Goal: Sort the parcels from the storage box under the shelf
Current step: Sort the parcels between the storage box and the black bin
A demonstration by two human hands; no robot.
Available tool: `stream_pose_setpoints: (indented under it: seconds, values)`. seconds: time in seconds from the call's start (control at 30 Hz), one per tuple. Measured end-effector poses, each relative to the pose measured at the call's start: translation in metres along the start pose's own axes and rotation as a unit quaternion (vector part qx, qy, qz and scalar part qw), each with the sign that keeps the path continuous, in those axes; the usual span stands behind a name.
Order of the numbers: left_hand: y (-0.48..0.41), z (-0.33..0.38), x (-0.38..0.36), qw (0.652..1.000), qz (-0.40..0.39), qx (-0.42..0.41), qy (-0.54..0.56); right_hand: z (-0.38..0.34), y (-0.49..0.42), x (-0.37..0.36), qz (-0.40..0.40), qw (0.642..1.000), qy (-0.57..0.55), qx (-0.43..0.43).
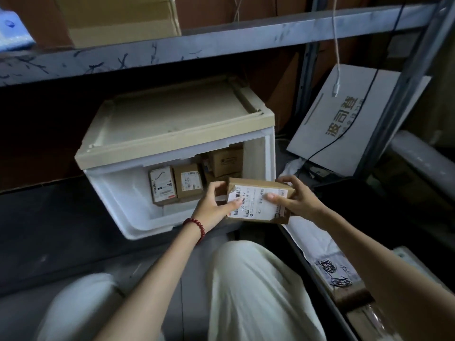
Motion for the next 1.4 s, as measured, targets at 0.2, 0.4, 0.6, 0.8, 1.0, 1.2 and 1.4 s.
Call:
stream_pose_setpoints:
  seconds: [0.2,0.4,0.6,0.8,1.0,1.2,1.4]
  values:
    - [-0.03,0.056,-0.107,0.996,-0.049,-0.056,-0.043,0.046,0.031,0.099,0.123,0.992,0.003,-0.043]
    - [-0.062,0.096,-0.206,0.986,-0.104,-0.108,-0.079,0.097,0.063,0.169,0.267,0.959,-0.027,-0.085]
    - [-0.089,0.092,-0.311,0.949,-0.177,-0.128,-0.226,0.152,0.078,0.222,0.319,0.935,0.002,-0.157]
    - [-0.127,0.093,-0.367,0.923,-0.214,-0.147,-0.285,0.186,0.059,0.238,0.264,0.939,0.071,-0.21]
    - [-0.162,0.059,-0.391,0.886,-0.247,-0.15,-0.363,0.218,0.015,0.231,0.159,0.935,0.147,-0.28]
    - [-0.164,0.023,-0.404,0.813,-0.283,-0.163,-0.482,0.245,-0.02,0.218,0.042,0.92,0.223,-0.318]
    - [-0.161,-0.002,-0.401,0.763,-0.313,-0.153,-0.544,0.264,-0.032,0.19,-0.009,0.918,0.227,-0.325]
Point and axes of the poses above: each hand's wrist, its own y-axis away from the middle knuckle, its own x-axis out of the back of the hand, z = x × y, the point moved 7 cm from there along -y, towards the middle knuckle, and after that the axes turned 1 degree about -x, right-handed, at the moved point
